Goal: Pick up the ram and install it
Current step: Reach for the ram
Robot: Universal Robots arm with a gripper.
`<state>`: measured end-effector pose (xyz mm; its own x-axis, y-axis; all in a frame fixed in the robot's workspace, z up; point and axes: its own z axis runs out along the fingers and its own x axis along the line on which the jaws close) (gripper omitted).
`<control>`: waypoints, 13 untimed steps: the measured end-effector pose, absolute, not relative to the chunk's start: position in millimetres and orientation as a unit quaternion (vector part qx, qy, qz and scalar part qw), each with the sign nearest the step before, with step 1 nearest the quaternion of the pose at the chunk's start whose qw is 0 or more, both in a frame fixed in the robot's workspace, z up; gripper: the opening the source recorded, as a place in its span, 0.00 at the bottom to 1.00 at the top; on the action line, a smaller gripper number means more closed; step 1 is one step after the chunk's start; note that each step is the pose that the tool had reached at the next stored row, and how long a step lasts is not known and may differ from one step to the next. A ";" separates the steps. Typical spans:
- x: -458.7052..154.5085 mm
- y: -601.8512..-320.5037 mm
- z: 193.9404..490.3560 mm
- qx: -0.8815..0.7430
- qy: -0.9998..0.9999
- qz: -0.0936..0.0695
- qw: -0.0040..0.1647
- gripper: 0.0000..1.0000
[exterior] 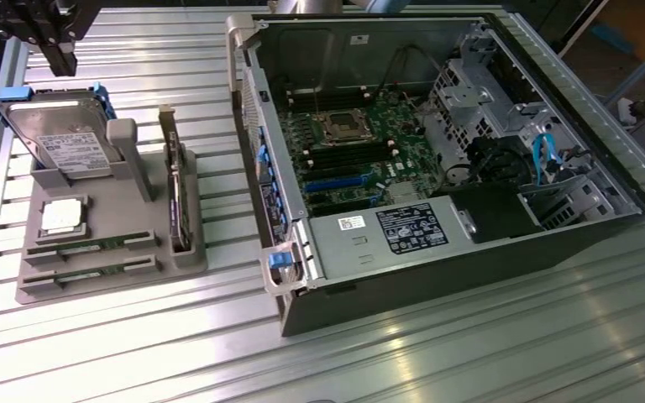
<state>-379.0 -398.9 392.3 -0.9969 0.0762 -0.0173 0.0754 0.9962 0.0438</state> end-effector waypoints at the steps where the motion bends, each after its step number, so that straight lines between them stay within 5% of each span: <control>1: -379.0 -398.9 392.3 0.038 0.999 0.022 0.009 0.11; 13: -379.1 -409.3 392.2 0.038 0.999 0.022 0.010 0.11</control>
